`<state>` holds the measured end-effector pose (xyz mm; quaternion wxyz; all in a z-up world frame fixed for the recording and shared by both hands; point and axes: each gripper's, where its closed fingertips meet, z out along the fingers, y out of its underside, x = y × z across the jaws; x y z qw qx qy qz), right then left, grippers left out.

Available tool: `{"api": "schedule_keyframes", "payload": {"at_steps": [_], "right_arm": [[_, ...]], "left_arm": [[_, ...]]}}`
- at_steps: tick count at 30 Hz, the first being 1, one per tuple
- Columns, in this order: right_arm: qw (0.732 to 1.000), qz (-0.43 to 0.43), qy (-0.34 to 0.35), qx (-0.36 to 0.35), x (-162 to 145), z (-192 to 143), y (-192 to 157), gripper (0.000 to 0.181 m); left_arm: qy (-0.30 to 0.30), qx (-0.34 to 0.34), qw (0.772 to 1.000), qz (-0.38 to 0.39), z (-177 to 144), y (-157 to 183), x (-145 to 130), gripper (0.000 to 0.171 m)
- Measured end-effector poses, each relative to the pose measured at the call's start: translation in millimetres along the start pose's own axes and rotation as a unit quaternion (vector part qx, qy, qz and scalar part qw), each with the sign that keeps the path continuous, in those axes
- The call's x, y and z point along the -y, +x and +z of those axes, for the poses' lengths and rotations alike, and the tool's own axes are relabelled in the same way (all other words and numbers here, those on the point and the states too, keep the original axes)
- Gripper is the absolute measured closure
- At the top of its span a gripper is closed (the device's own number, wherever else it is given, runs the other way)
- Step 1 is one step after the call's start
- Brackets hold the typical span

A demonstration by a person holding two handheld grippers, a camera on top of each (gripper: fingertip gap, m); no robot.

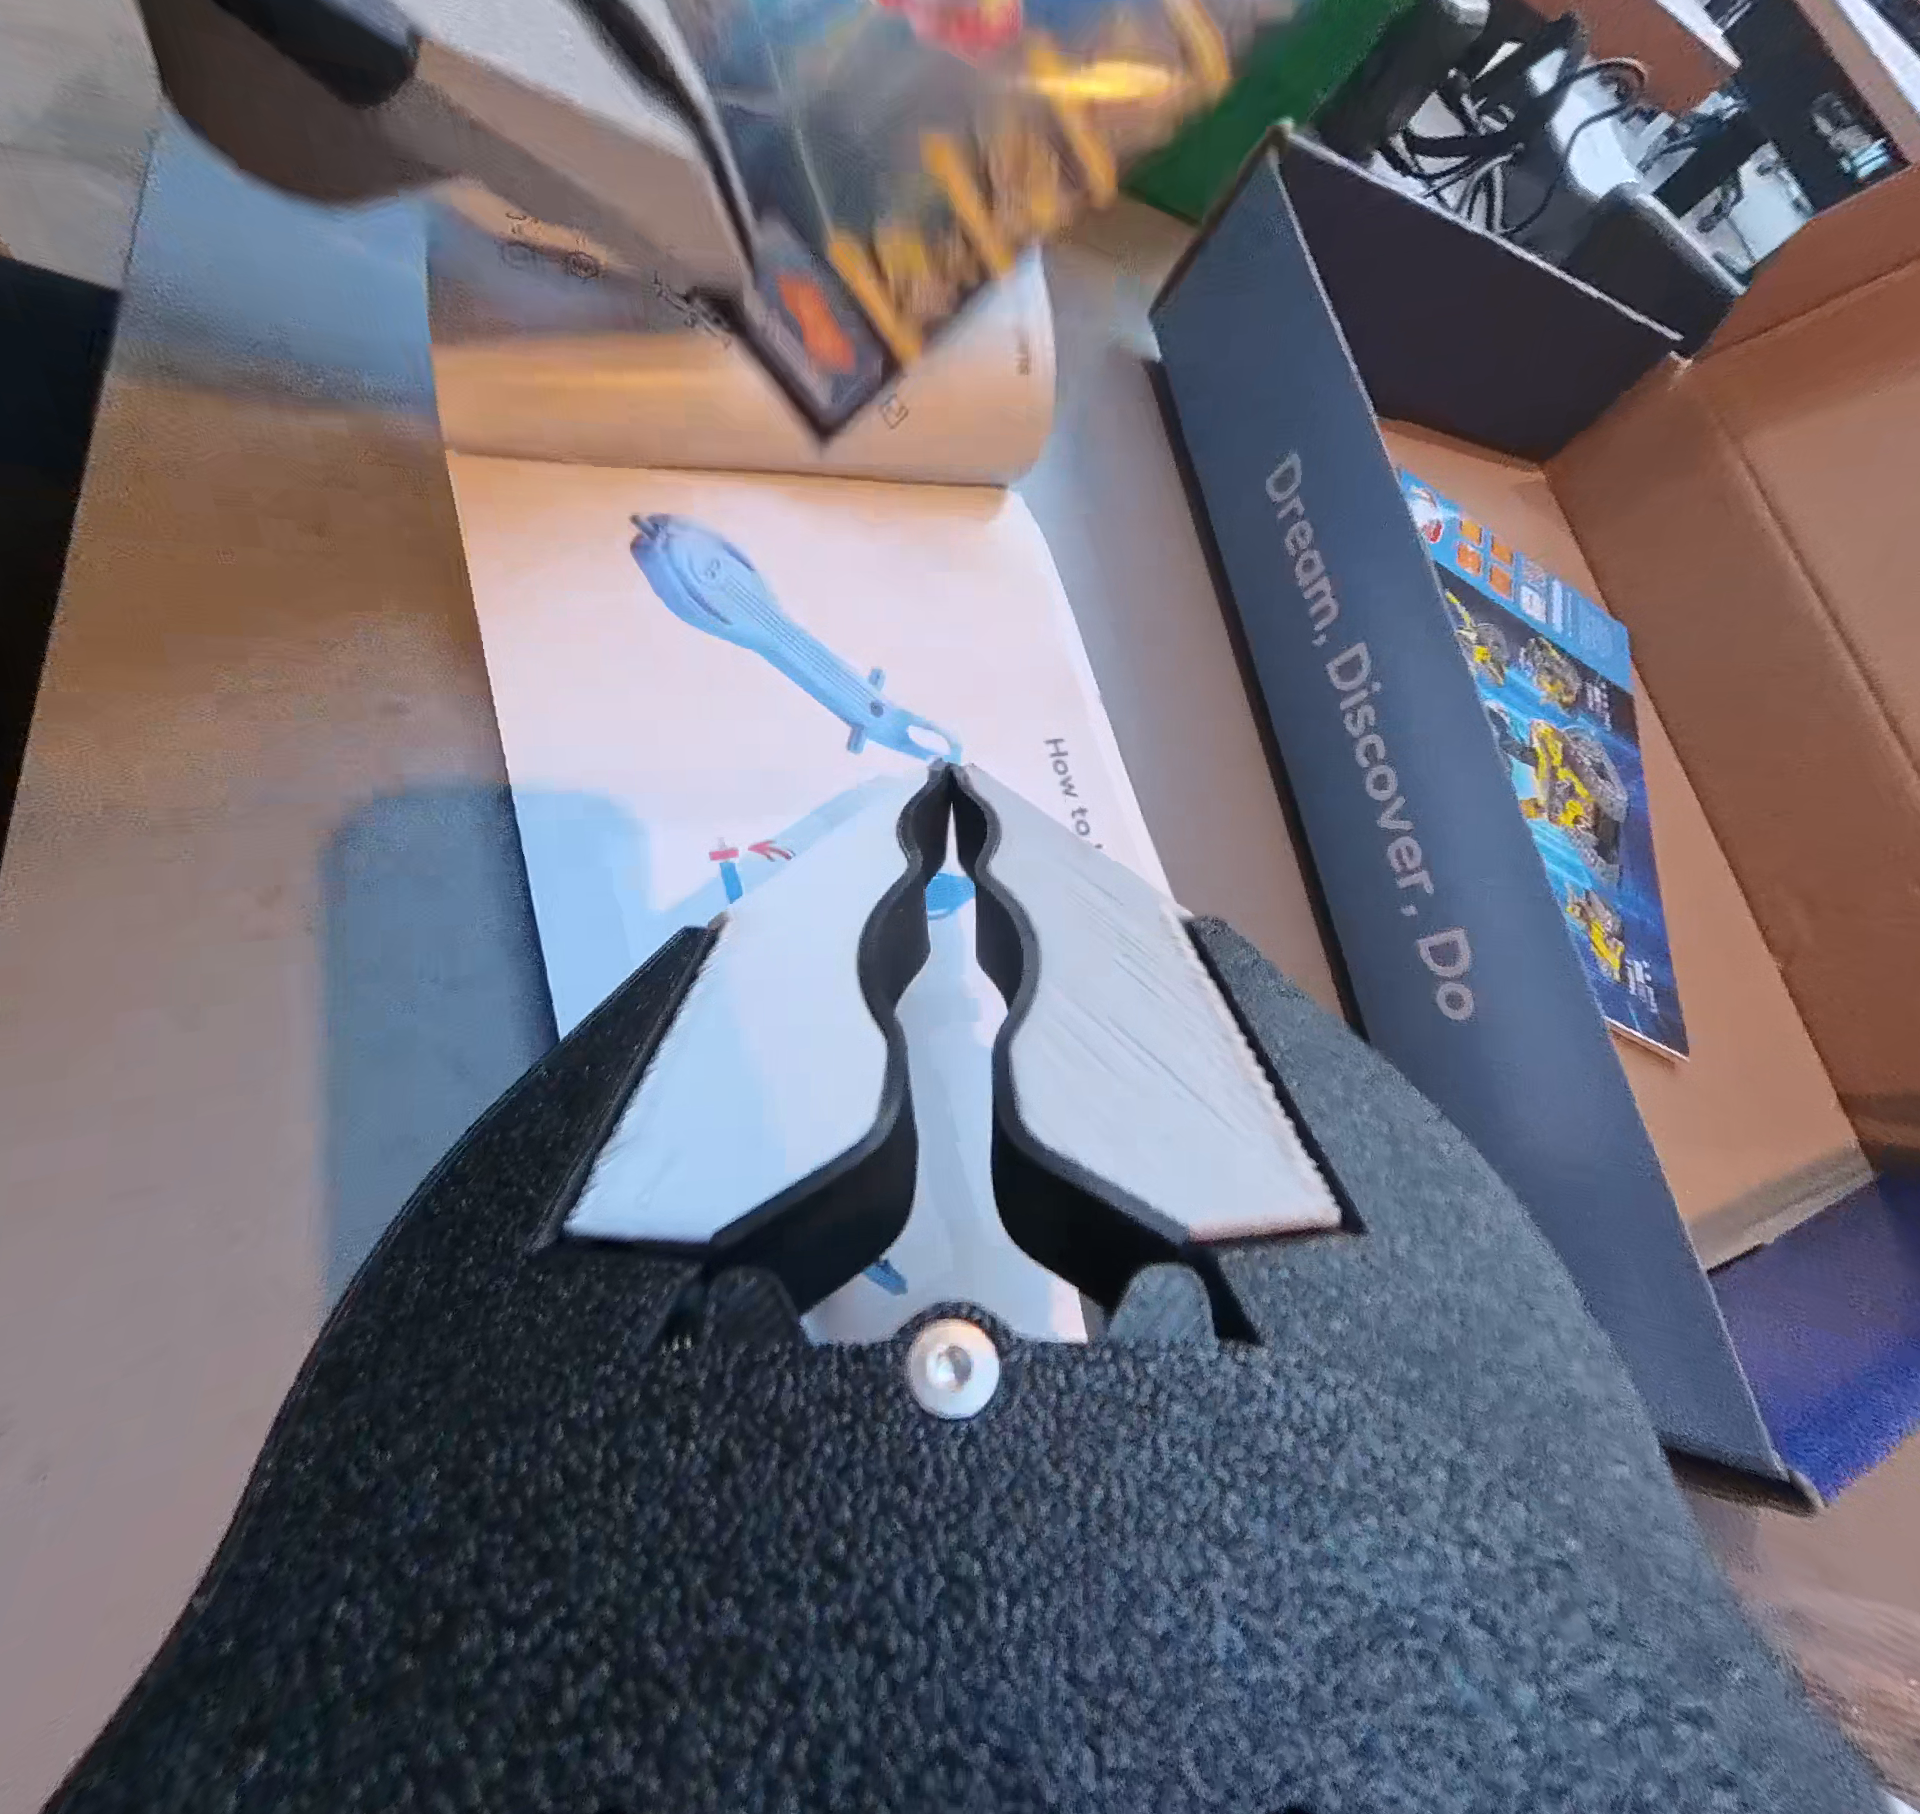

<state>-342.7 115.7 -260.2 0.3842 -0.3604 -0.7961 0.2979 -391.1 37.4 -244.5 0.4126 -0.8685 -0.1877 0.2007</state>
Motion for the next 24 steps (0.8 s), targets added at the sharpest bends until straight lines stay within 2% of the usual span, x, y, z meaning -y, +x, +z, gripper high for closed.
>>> {"api": "schedule_keyframes", "payload": {"at_steps": [3,5,8,11,14,17,20,22,24], "right_arm": [[1.000,-0.011,-0.010,0.005,-2.4,2.0,-3.9,0.181],[1.000,-0.022,-0.019,0.009,-4.9,2.8,-7.7,0.181],[0.998,-0.037,-0.046,0.013,-12.6,6.1,-12.8,0.181],[0.998,-0.030,-0.047,0.015,-12.9,5.5,-12.6,0.181],[0.998,-0.019,-0.048,0.020,-13.5,5.3,-11.7,0.181],[0.998,-0.019,-0.052,0.008,-14.8,5.6,-8.4,0.181],[0.998,-0.014,-0.056,0.002,-16.1,5.9,-5.7,0.181],[0.998,-0.007,-0.058,-0.001,-17.3,6.2,-3.2,0.181],[0.998,0.000,-0.061,-0.007,-18.9,5.7,-0.1,0.181]], "left_arm": [[-0.037,0.105,0.993,0.030,-2.8,-55.7,-21.5,0.171],[-0.061,0.113,0.992,0.015,-6.9,-73.4,-37.7,0.171],[-0.066,0.096,0.993,-0.012,-15.5,-78.3,-50.5,0.170],[-0.041,0.088,0.995,-0.029,-27.2,-77.1,-42.8,0.163],[-0.008,0.102,0.994,-0.025,-40.6,-80.9,-21.6,0.163],[0.030,0.067,0.997,-0.017,-49.1,-60.3,5.7,0.163],[0.040,-0.001,0.999,0.008,-45.8,-16.1,22.7,0.159],[0.031,-0.048,0.998,0.037,-34.3,15.9,22.5,0.161],[0.009,-0.103,0.991,0.082,-18.3,46.2,9.5,0.168]]}}
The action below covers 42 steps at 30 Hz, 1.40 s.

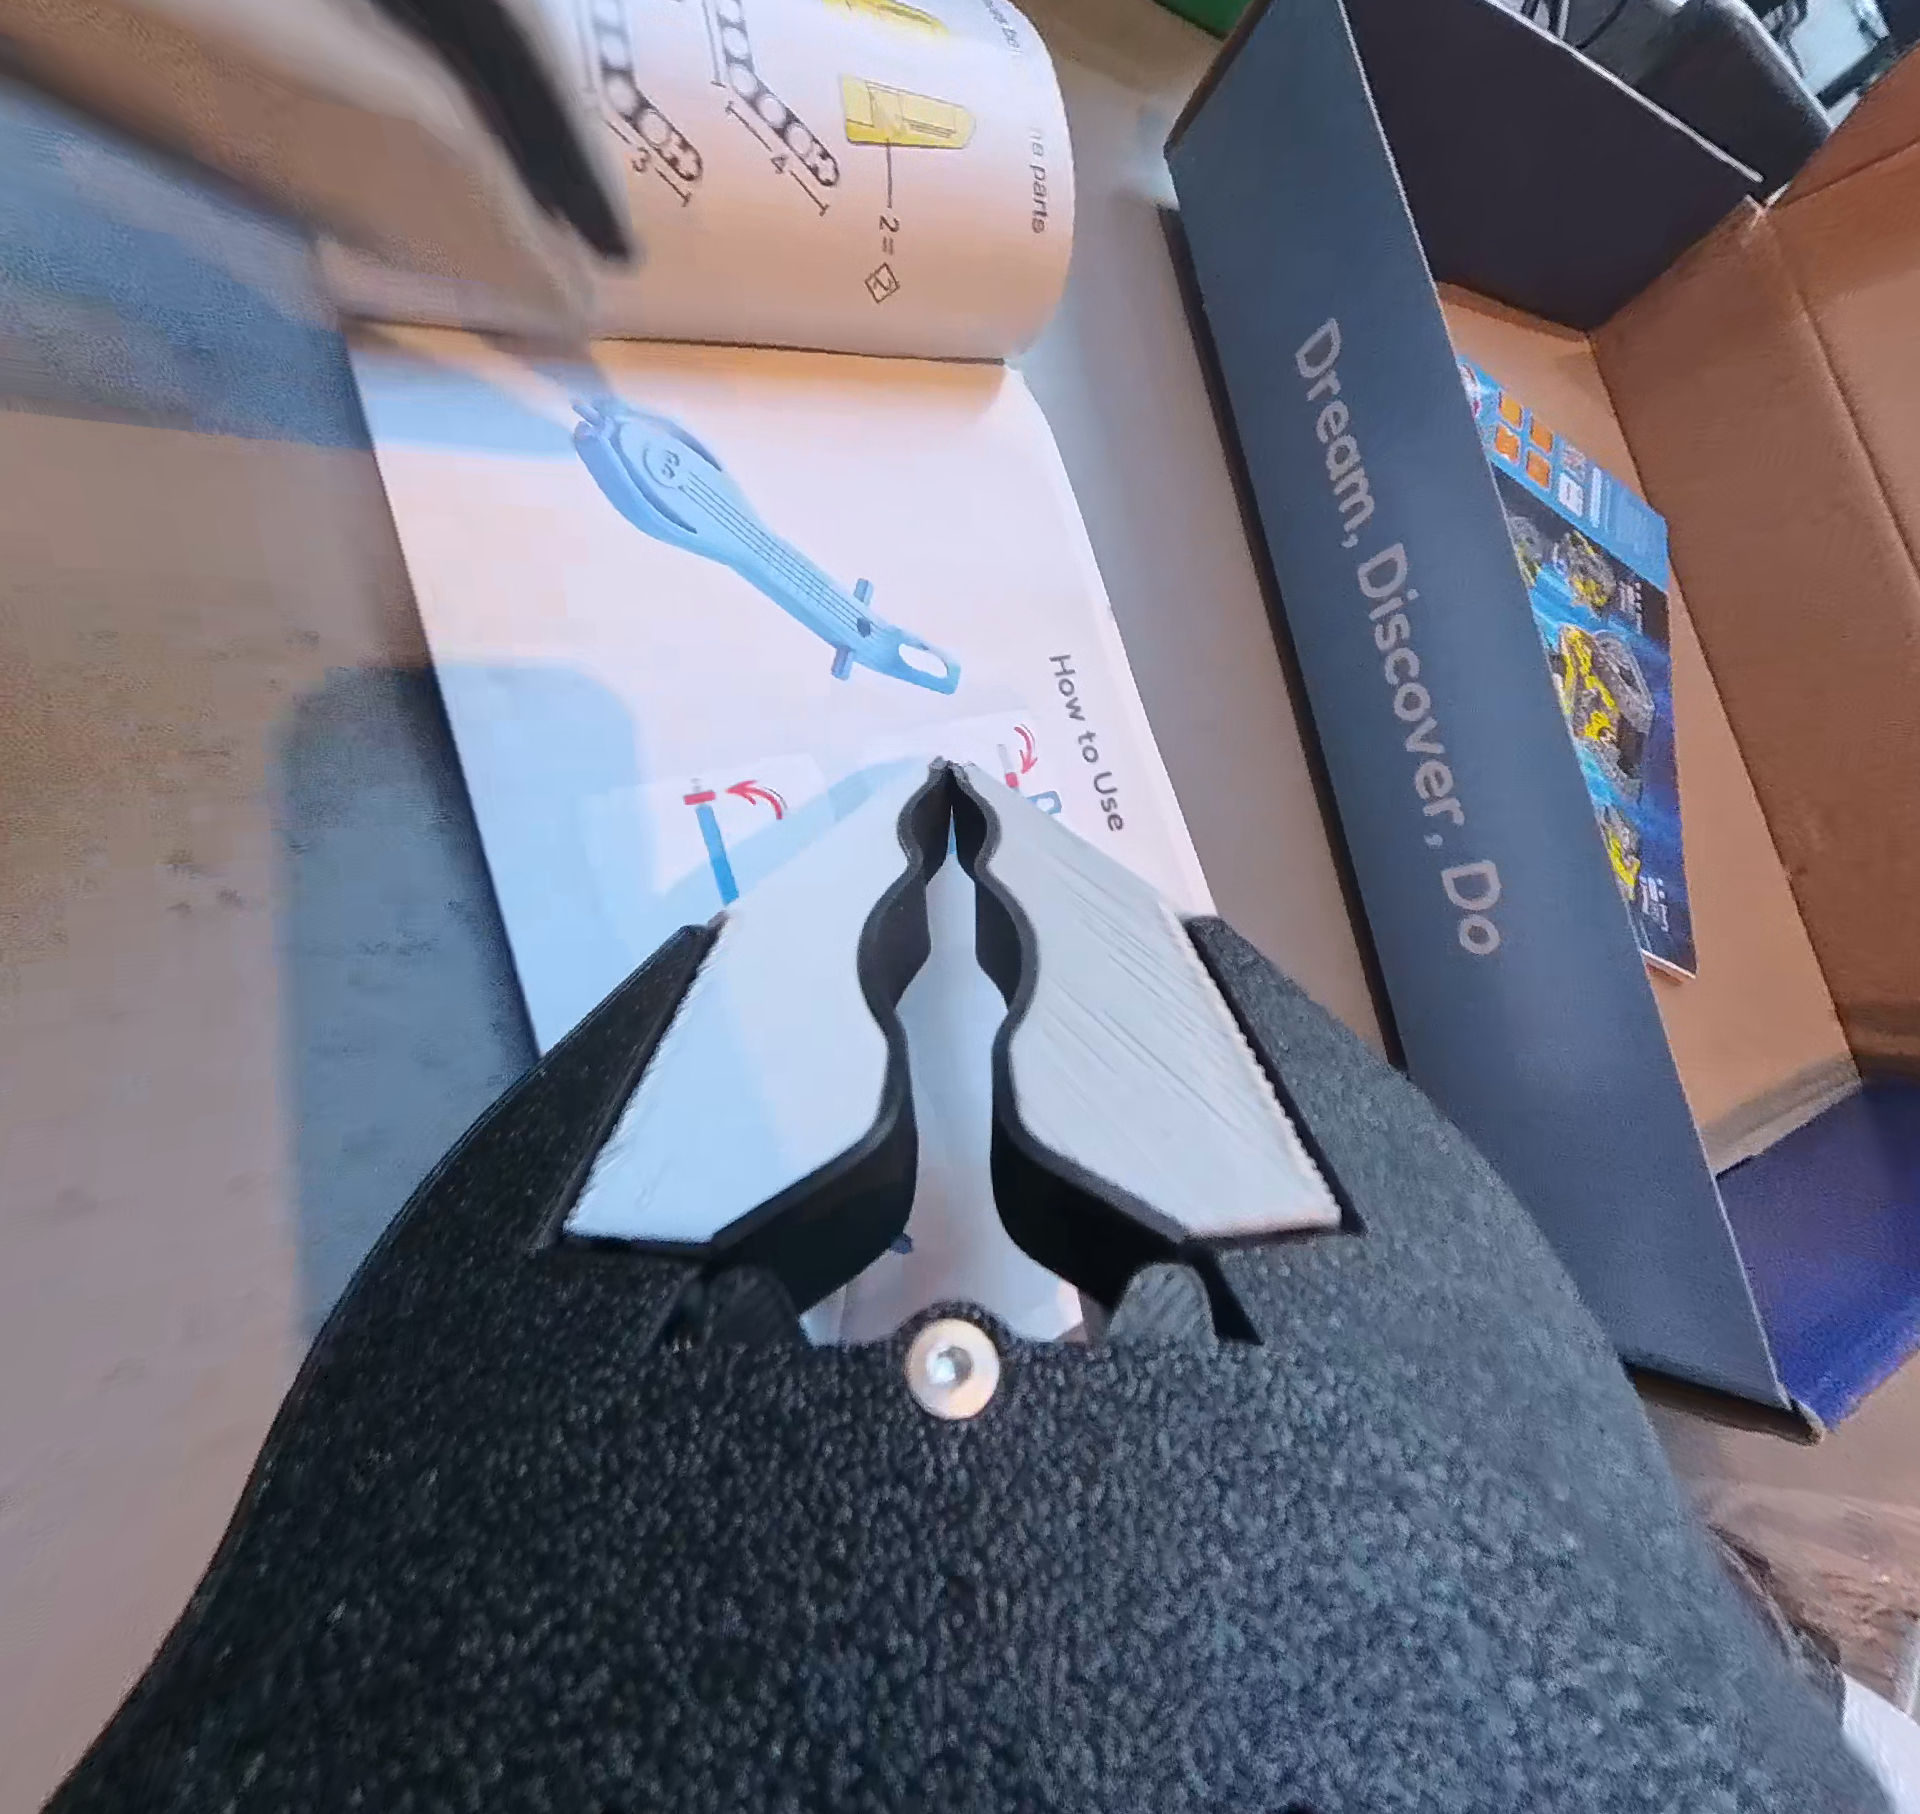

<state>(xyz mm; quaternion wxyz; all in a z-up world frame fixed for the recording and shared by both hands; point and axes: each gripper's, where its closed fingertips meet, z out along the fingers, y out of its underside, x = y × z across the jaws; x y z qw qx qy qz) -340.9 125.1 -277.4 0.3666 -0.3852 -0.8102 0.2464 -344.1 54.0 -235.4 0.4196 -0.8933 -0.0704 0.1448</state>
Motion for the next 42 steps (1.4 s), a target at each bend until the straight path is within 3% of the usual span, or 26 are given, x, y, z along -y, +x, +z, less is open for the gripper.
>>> {"api": "schedule_keyframes", "payload": {"at_steps": [1,4,16,23,24,30,33,37,40,42], "right_arm": [[1.000,0.003,-0.001,-0.003,-1.0,-0.5,1.3,0.181],[1.000,0.010,-0.005,-0.005,-4.1,-1.7,3.8,0.181],[0.999,0.028,-0.001,0.040,-3.0,-5.4,-7.2,0.181],[0.996,0.072,0.022,0.055,-0.3,-11.3,-0.6,0.181],[0.994,0.083,0.028,0.058,0.5,-12.7,1.4,0.181],[0.991,0.103,0.052,0.067,6.2,-17.1,4.4,0.176],[0.992,0.097,0.052,0.067,6.9,-15.9,2.3,0.173],[0.990,0.104,0.057,0.076,9.6,-17.1,-0.1,0.173],[0.989,0.112,0.064,0.078,11.9,-18.9,1.1,0.174],[0.988,0.116,0.067,0.076,12.0,-19.8,3.0,0.174]], "left_arm": [[-0.020,0.001,1.000,0.013,9.2,2.7,-9.0,0.167],[-0.072,0.086,0.991,0.069,23.7,-23.1,-34.8,0.171],[-0.024,0.095,0.994,0.047,39.2,-39.9,-31.5,0.171],[-0.018,0.013,1.000,-0.010,41.5,-38.0,-20.3,0.171],[-0.013,-0.001,1.000,-0.007,38.2,-34.0,-16.9,0.163],[-0.010,-0.067,0.997,0.029,17.8,-3.4,-4.0,0.137],[-0.005,-0.082,0.995,0.052,12.6,11.0,-0.1,0.139],[-0.010,-0.190,0.975,0.115,7.3,56.3,-10.1,0.141],[-0.047,-0.159,0.977,0.138,22.7,54.6,-27.4,0.138],[-0.043,-0.154,0.979,0.127,26.6,56.3,-24.9,0.141]]}}
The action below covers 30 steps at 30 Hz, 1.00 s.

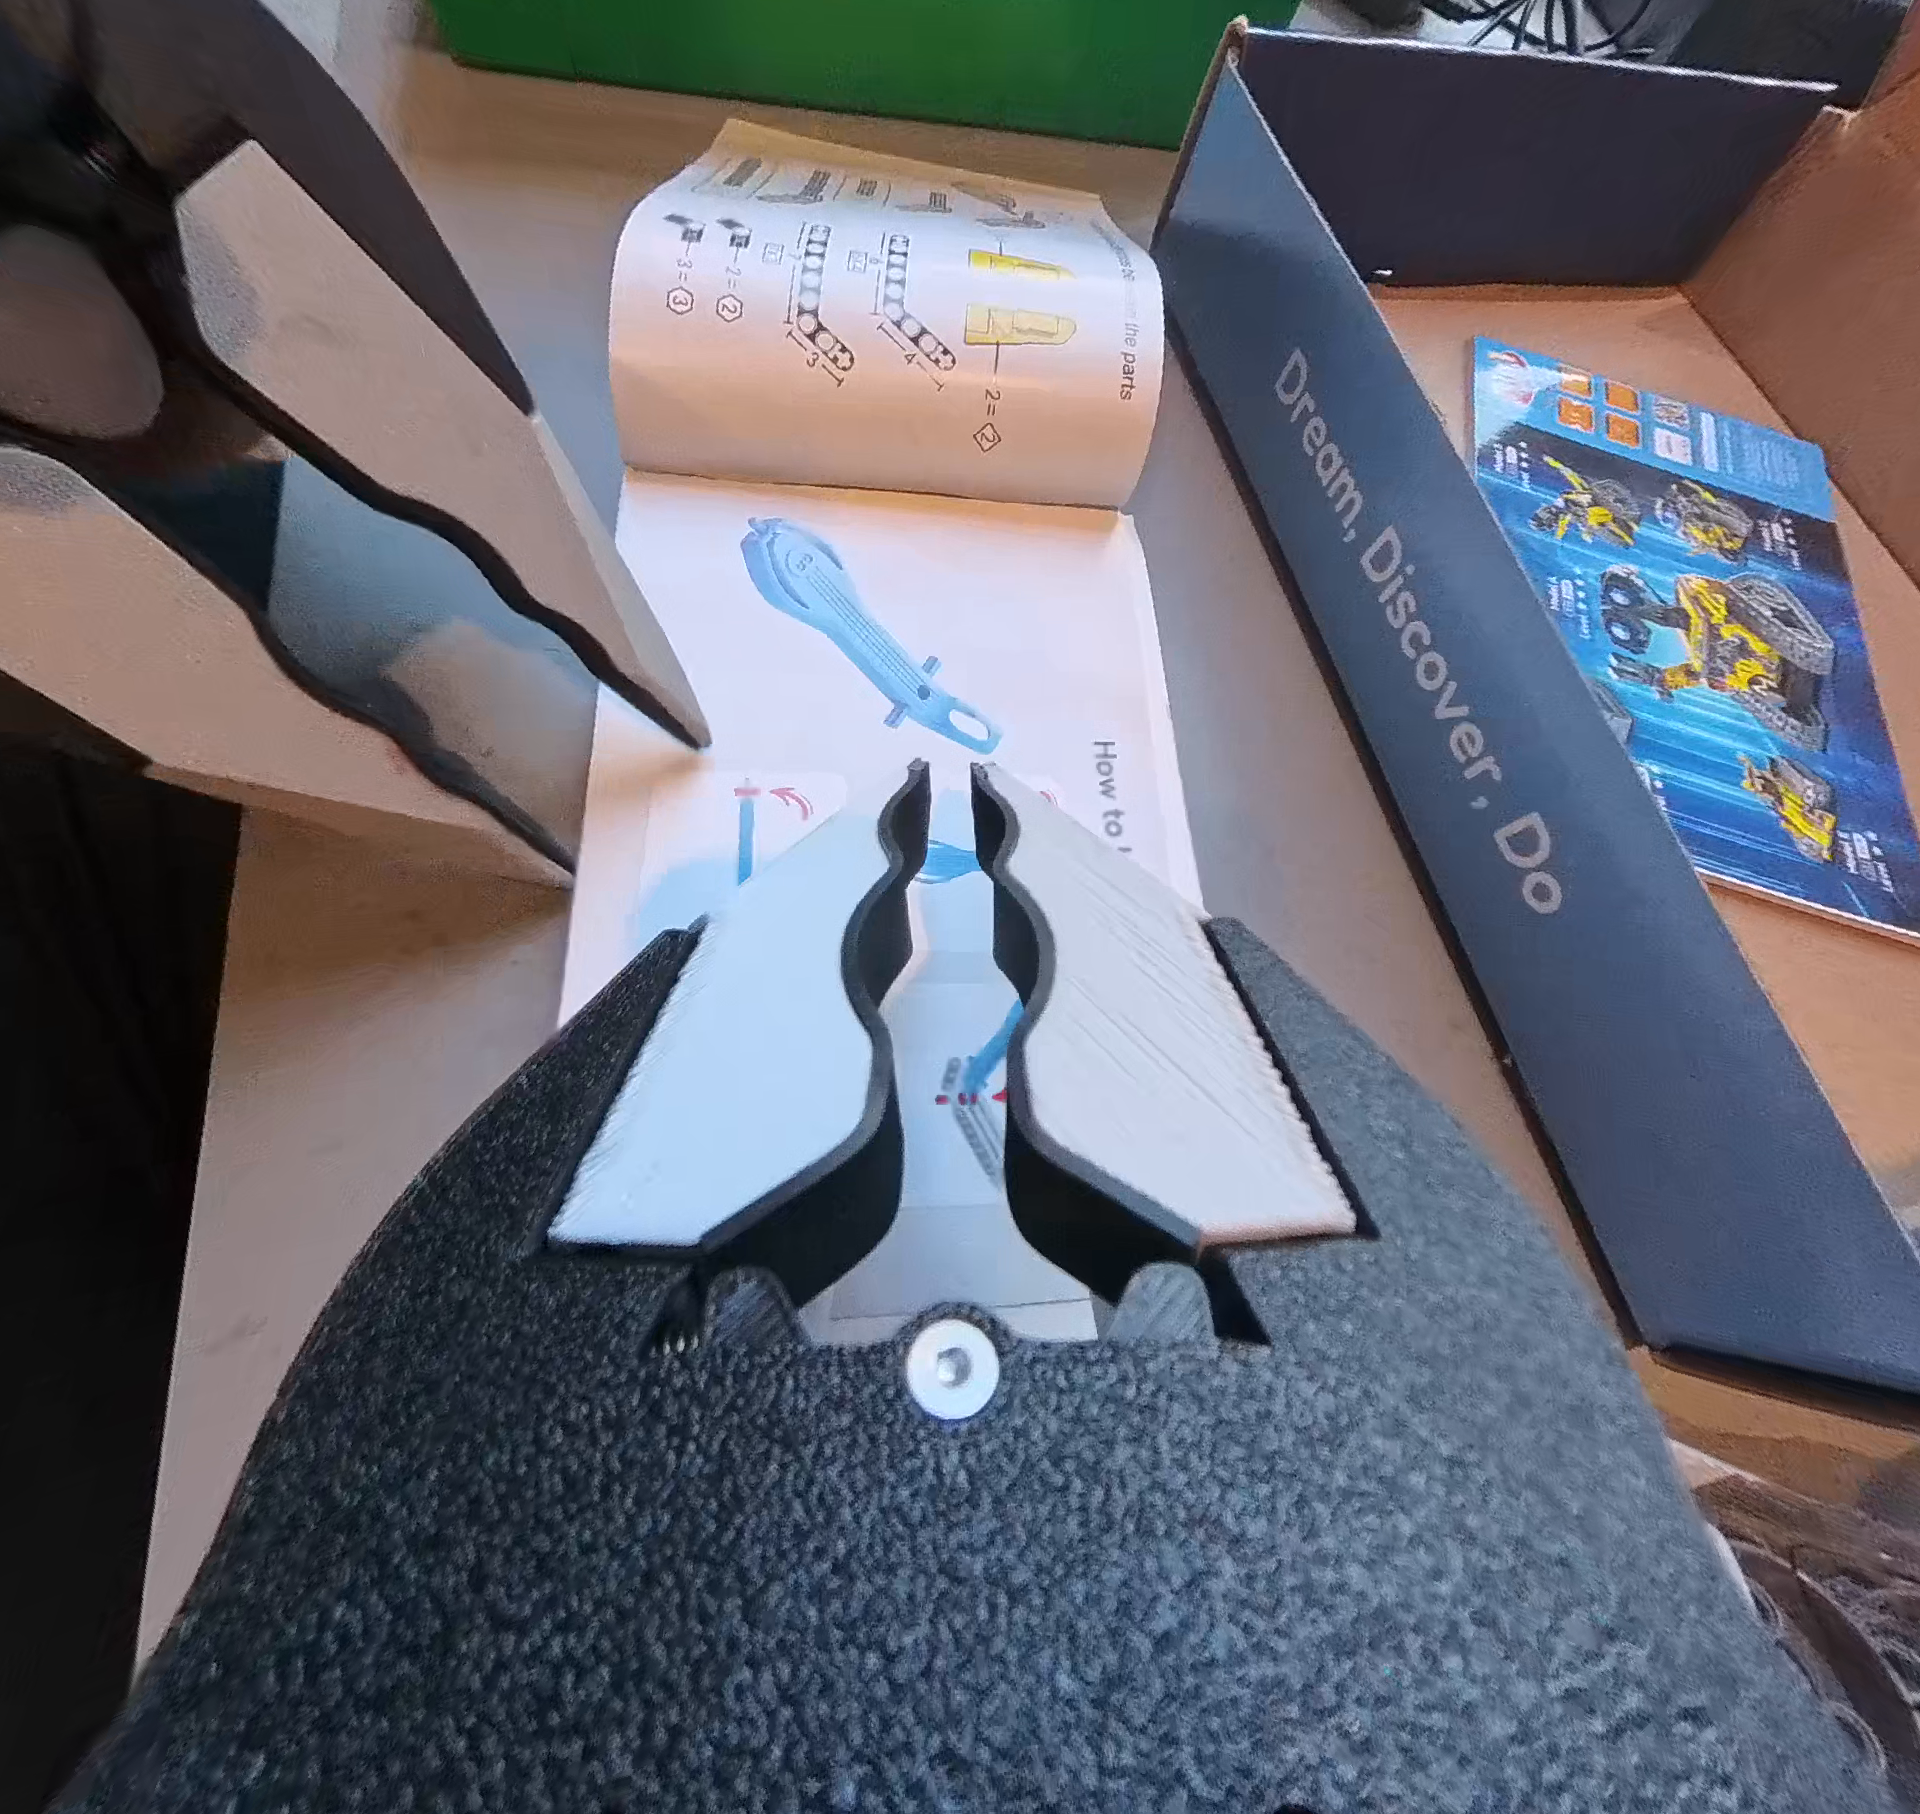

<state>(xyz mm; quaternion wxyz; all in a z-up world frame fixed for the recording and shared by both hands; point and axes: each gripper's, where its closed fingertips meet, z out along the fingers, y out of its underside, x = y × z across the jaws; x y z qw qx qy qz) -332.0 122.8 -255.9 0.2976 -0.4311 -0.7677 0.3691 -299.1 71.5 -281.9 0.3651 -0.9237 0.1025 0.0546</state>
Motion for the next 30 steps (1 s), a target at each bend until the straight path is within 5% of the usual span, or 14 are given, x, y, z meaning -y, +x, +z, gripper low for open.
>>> {"api": "schedule_keyframes", "payload": {"at_steps": [17,24,30], "right_arm": [[0.999,0.009,-0.020,0.042,-16.8,-11.0,12.2,0.160],[0.991,0.024,-0.059,0.121,-28.9,-10.3,-10.6,0.115],[0.990,0.010,-0.070,0.121,-35.2,-8.7,-11.4,0.121]], "left_arm": [[0.041,0.013,0.997,-0.068,18.9,1.9,20.6,0.148],[0.043,0.009,0.996,-0.084,19.1,1.4,21.6,0.148],[0.051,0.001,0.994,-0.094,17.6,0.4,21.0,0.150]]}}
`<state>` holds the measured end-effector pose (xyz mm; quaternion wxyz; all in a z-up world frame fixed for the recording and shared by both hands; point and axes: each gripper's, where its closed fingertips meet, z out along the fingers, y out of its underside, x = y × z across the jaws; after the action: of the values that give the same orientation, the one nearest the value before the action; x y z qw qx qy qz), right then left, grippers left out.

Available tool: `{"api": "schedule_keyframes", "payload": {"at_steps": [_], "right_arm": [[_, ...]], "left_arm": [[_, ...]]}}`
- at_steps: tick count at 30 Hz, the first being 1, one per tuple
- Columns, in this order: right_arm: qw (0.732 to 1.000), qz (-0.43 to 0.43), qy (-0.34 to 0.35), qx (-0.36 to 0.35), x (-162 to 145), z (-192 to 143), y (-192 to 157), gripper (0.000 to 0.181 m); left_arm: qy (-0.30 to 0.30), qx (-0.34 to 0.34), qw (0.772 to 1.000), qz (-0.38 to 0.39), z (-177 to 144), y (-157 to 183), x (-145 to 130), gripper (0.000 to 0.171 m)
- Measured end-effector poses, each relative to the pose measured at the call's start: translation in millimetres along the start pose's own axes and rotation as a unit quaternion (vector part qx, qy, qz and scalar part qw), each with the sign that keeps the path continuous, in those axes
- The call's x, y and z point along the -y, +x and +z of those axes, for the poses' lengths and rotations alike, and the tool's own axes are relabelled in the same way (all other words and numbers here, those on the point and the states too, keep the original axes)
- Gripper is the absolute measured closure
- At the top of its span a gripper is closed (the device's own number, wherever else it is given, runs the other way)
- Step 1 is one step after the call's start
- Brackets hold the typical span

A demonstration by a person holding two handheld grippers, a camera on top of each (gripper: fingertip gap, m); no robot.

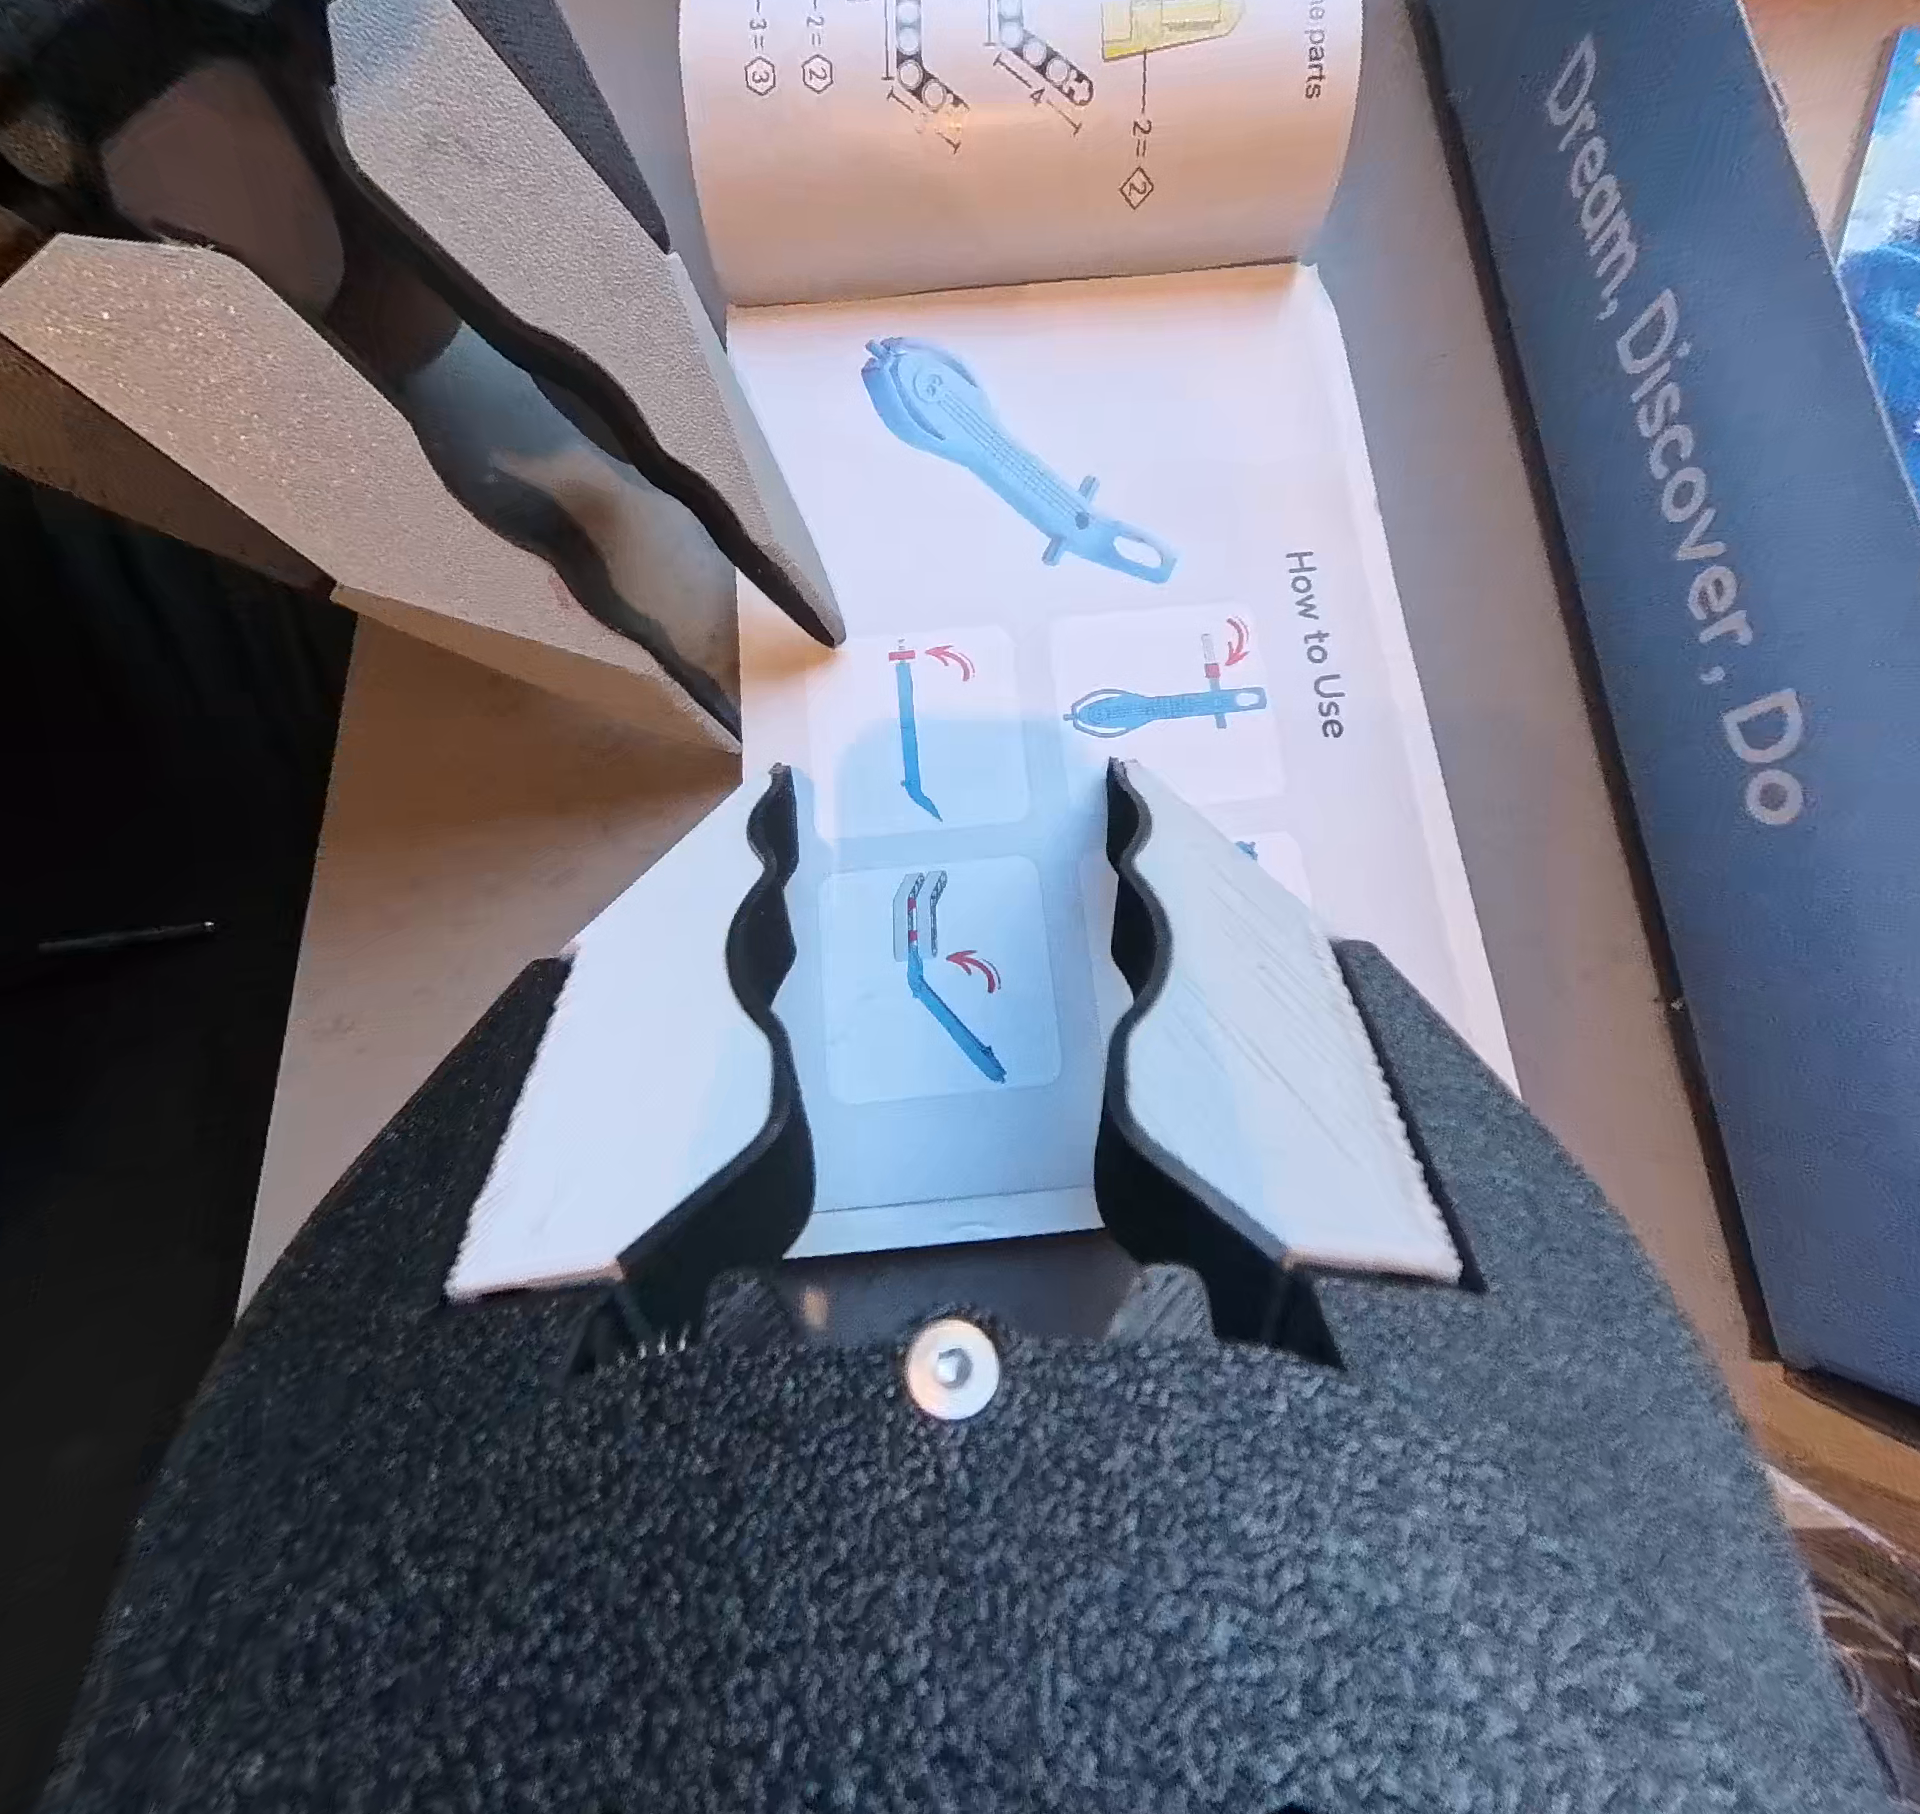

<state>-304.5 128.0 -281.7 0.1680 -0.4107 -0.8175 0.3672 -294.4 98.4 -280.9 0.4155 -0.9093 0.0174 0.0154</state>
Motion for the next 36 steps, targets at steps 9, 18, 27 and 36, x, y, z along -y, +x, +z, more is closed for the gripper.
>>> {"api": "schedule_keyframes", "payload": {"at_steps": [9,18,27,36], "right_arm": [[1.000,-0.023,0.001,0.016,1.3,1.3,-10.5,0.145],[1.000,-0.012,0.002,0.013,3.7,3.5,-9.9,0.181],[0.999,-0.011,0.007,-0.035,8.0,5.6,2.5,0.181],[0.998,0.010,0.037,-0.041,14.2,-0.2,12.6,0.181]], "left_arm": [[0.000,0.002,1.000,-0.008,0.0,-0.2,0.5,0.150],[-0.003,0.058,0.998,-0.032,-10.2,-23.5,0.5,0.150],[0.006,0.076,0.995,-0.060,-19.7,-38.7,0.0,0.147],[0.004,0.082,0.995,-0.062,-17.2,-39.3,-1.4,0.141]]}}
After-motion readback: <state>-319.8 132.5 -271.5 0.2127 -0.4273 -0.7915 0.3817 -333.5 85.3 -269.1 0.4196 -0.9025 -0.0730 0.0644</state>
